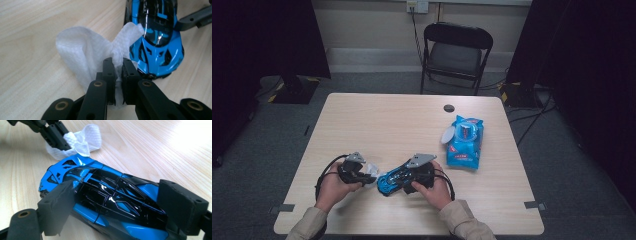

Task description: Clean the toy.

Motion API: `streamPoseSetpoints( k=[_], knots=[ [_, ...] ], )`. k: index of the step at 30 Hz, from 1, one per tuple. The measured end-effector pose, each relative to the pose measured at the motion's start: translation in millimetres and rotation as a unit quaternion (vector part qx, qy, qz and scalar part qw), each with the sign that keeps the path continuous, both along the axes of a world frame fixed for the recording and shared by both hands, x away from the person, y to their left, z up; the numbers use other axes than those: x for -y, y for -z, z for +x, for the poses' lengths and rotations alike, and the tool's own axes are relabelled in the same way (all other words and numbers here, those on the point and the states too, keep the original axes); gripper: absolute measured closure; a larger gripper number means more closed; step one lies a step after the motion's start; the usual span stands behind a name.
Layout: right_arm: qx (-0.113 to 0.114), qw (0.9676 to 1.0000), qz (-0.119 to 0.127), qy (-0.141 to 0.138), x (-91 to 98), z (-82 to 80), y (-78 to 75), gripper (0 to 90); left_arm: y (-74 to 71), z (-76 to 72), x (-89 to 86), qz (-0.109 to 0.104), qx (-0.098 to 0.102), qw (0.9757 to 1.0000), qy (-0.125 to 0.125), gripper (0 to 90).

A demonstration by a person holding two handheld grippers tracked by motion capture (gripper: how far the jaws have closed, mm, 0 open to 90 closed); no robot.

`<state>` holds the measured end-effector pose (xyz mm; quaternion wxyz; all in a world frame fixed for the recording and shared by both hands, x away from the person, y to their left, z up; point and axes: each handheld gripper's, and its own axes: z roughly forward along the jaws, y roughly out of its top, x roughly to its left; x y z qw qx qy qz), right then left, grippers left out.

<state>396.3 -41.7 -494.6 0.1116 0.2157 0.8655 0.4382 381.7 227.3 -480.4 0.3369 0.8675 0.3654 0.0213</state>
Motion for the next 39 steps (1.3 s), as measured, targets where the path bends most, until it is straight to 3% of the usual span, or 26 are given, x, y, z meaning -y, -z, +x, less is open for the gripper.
streamPoseSetpoints(
  k=[5,10,12,16,19,22,24,26,29,31,34,39],
  knots=[
    [0.0,1.0,0.0,0.0,-0.1,-0.1,-0.1,14.1,-1.5,-2.0,-1.5,0.006,0.01,0.9999,-0.004,80.6],
    [-0.001,1.0,-0.002,0.0,-0.2,0.2,-0.4,14.1,-8.1,-0.5,-2.8,0.018,0.032,0.9992,-0.016,70.2],
    [-0.001,1.0,-0.003,-0.001,-0.3,0.3,-0.6,14.1,-10.3,1.0,-4.9,0.015,0.041,0.9987,-0.026,62.8],
    [-0.001,1.0,-0.002,0.0,-0.3,0.2,-0.5,14.1,-9.5,4.5,-11.1,0.011,0.047,0.9979,-0.044,59.2],
    [-0.002,1.0,-0.004,0.0,-0.4,0.3,-0.8,14.1,-5.7,5.6,-12.9,0.024,0.037,0.9978,-0.05,59.4],
    [-0.002,1.0,-0.005,0.0,-0.6,0.5,-1.0,14.1,-3.3,4.0,-12.1,0.036,0.025,0.9982,-0.041,62.4],
    [-0.002,1.0,-0.003,-0.001,-0.3,0.5,-0.7,14.1,-4.5,1.2,-9.5,0.045,0.016,0.9983,-0.032,76.4],
    [-0.001,1.0,-0.002,-0.001,-0.2,0.4,-0.5,14.1,-4.9,-1.1,-6.0,0.053,0.016,0.9982,-0.024,81.7],
    [-0.001,1.0,-0.003,-0.001,-0.2,0.5,-0.6,14.1,-4.2,-2.3,-4.2,0.04,0.006,0.9989,-0.022,84.2],
    [-0.001,1.0,-0.002,-0.001,-0.2,0.4,-0.5,14.0,-2.0,-3.7,-3.1,0.021,0.002,0.9996,-0.021,84.5],
    [-0.001,1.0,-0.002,-0.001,-0.2,0.4,-0.4,14.0,-1.5,-6.3,0.3,0.015,0.001,0.9998,-0.014,84.6],
    [-0.001,1.0,-0.001,-0.001,0.1,0.5,-0.2,14.1,-3.4,-13.9,11.9,0.028,0.004,0.9996,0.004,85.0]
  ],
)
